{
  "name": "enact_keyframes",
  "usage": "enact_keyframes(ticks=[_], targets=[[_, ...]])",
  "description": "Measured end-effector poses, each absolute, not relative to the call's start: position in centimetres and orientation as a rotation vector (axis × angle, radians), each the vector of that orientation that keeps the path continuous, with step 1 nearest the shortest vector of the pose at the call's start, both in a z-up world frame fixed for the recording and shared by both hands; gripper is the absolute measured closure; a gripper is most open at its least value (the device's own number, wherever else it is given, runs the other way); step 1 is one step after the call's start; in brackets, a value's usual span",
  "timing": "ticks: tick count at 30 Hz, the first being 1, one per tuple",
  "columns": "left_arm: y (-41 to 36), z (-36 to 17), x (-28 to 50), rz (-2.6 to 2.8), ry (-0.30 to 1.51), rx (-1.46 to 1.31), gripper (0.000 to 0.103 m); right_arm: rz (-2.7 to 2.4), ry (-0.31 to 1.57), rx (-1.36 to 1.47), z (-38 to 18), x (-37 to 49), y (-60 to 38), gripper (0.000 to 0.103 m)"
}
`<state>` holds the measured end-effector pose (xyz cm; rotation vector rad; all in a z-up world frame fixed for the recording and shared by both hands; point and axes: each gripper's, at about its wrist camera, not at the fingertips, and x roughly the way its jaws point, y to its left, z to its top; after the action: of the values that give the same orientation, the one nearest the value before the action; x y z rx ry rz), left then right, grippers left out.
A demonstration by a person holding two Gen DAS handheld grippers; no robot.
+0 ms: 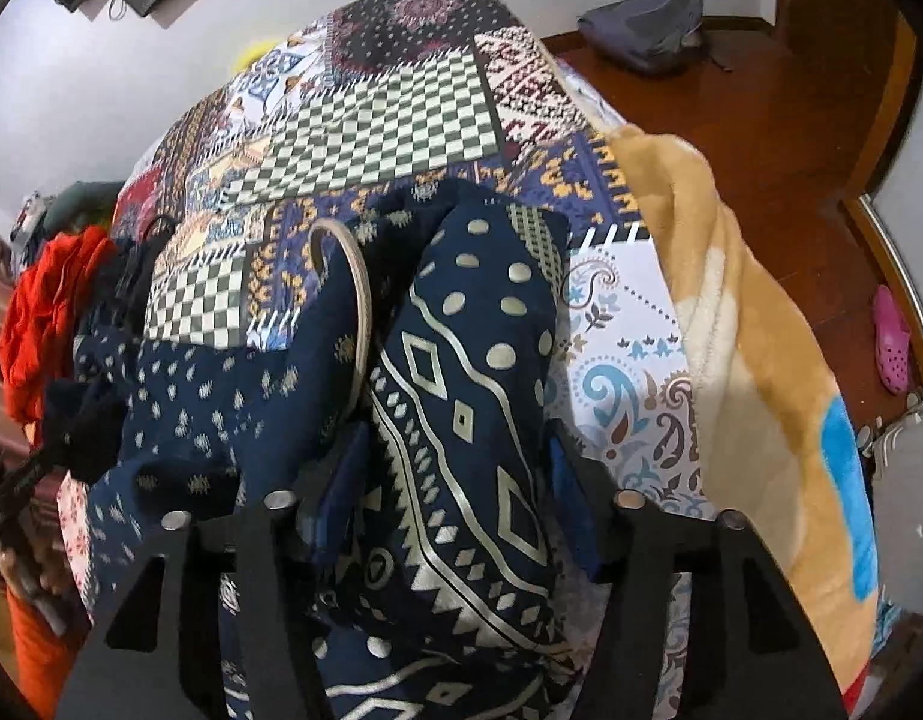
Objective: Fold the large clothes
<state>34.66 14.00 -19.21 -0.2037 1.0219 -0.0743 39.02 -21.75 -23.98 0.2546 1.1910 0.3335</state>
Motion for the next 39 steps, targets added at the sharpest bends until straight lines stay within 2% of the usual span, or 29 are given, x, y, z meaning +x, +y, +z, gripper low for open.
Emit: enact_keyframes(ticks=[2,4,9,18,22,29,30,34,35,39], targets=[[13.3,-18.9,34.3,-0.081,1.012,-0.195,0.091,0.36,1.188,0.284,-23.4,39.2,-21.7,0.087],[12.4,-18.1,34.0,-0.083,0.991,-0.167,0.091,0.365,1.157,0.27,-22.4,39.0,-21.3,0.09],[11.8,-15.2,33.5,-0.108,0.922,-0.128,0.092,0.415,1.028,0.188,-17.8,38.3,-19.4,0.091],[13.3,-9.7,34.7,-0.131,0.768,-0.232,0.092,0.399,0.826,0.155,-10.0,42.1,-17.1,0.091],[13.7,-9.9,37.2,-0.064,0.755,-0.159,0.092,0.343,0.871,0.086,-11.8,45.0,-15.6,0.091],[15.6,-17.0,42.9,0.072,0.944,-0.116,0.089,0.192,1.015,-0.142,-19.2,46.4,-13.9,0.088],[15.7,-17.9,43.3,0.106,0.965,-0.088,0.087,0.161,1.018,-0.202,-19.6,46.3,-13.7,0.087],[15.6,-19.1,42.9,0.117,0.999,-0.049,0.069,0.144,1.031,-0.35,-20.0,45.1,-13.6,0.087],[15.6,-18.8,42.6,0.109,0.994,-0.051,0.063,0.154,1.025,-0.354,-19.6,44.8,-13.7,0.087],[14.4,-16.5,40.2,0.088,0.943,-0.038,0.053,0.202,1.008,-0.293,-17.4,42.5,-14.8,0.083]])
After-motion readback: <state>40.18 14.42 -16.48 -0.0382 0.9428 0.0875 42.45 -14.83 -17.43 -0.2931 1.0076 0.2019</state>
